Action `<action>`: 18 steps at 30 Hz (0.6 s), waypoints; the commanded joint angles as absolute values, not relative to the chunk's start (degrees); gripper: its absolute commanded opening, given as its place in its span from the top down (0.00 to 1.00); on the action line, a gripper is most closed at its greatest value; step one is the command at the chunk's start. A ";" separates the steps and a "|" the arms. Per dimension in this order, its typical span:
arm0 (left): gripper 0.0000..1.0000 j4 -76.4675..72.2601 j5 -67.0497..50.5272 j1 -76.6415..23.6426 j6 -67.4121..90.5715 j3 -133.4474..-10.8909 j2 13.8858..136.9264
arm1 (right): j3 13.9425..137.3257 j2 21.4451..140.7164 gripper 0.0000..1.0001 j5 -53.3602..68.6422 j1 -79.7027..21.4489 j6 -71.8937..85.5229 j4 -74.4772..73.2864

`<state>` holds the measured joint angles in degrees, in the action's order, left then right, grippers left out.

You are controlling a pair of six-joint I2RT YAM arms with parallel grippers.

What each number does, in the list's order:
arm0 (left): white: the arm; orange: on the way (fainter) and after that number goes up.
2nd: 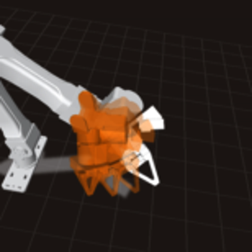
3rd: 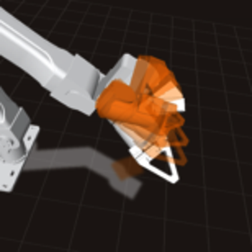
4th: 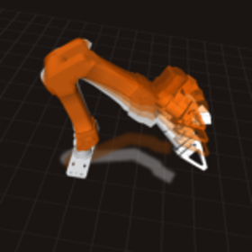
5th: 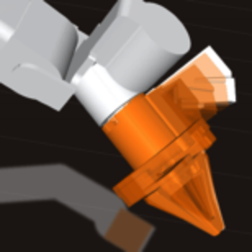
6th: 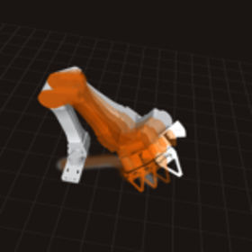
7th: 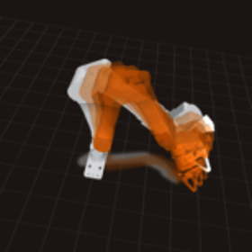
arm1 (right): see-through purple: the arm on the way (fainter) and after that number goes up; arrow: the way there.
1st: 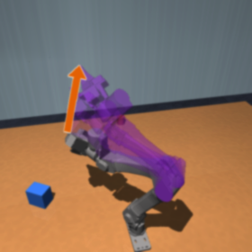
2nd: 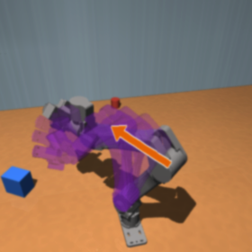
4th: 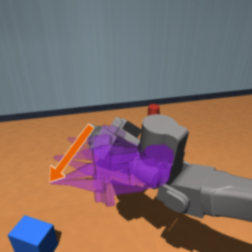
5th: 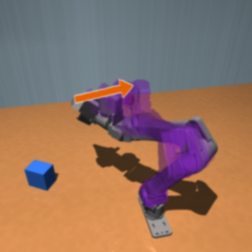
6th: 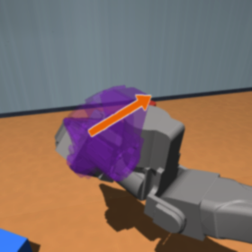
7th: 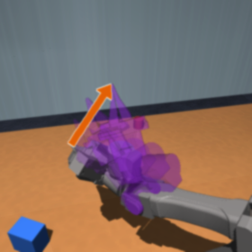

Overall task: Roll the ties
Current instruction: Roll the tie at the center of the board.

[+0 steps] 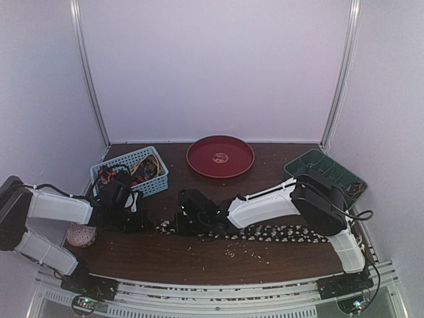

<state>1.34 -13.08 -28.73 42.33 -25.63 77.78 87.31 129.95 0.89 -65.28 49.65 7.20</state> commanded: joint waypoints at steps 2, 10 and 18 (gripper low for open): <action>1.00 0.59 -14.35 -28.92 42.67 -26.97 74.86 | 88.51 129.07 0.85 -0.79 -65.57 49.29 2.40; 1.00 -10.59 -26.06 -29.09 45.30 -25.03 71.64 | 88.13 129.72 0.85 -0.81 -65.48 49.39 3.59; 1.00 -20.07 -30.45 -29.50 45.34 -23.52 81.06 | 88.91 129.36 0.86 -1.34 -65.50 49.18 2.54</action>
<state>-12.75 -27.46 -29.15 45.17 -24.82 77.17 87.83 129.95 0.38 -65.28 49.60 5.67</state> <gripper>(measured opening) 0.005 0.144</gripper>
